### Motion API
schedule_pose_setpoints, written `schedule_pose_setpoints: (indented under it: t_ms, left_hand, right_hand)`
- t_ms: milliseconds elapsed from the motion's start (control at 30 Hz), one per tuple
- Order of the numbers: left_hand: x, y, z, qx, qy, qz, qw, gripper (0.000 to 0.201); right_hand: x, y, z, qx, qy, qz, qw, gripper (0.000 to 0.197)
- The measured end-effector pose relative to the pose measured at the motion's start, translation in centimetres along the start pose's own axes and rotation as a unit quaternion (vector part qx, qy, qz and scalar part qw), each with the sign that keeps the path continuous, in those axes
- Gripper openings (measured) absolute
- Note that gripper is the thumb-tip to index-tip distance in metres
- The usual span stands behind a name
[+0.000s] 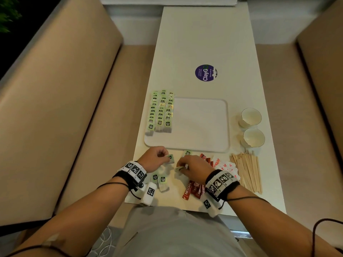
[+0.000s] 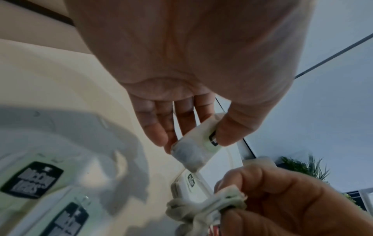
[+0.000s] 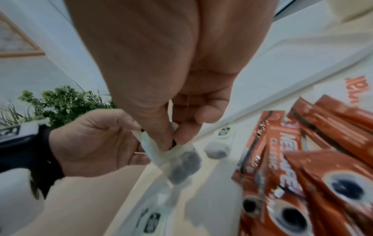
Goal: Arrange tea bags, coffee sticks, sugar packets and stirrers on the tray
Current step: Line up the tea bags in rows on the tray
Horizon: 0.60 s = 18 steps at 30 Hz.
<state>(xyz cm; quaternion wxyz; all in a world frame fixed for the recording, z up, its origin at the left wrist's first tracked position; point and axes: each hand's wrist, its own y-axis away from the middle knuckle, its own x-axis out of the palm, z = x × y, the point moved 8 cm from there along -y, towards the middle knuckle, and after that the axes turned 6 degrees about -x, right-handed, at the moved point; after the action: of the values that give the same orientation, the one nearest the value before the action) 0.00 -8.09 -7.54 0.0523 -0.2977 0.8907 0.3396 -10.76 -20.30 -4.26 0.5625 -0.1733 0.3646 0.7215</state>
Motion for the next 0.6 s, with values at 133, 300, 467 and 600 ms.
schedule_pose_setpoints:
  t_ms: [133,300,467,600]
  left_hand:
    - [1.6,0.4,-1.2,-0.04,0.113,0.066,0.991,0.023]
    - [2.8,1.4,-2.4,-0.085,0.17,0.1,0.977,0.015]
    - [3.2,1.3,-2.4,-0.072,0.096,0.113,0.986,0.037]
    - [3.0,1.1,-1.4,-0.112,0.112,0.099,0.982,0.04]
  right_hand:
    - [-1.7,-0.2,0.6,-0.006,-0.076,-0.04,0.996,0.01]
    - [-2.9,-0.6,0.1,0.021,-0.124,-0.101,0.987,0.008]
    - [-2.9,-0.9,-0.5,0.038,-0.117,-0.114,0.986,0.015]
    - [-2.7,-1.0,-2.4,0.072,-0.076,-0.107,0.989,0.028]
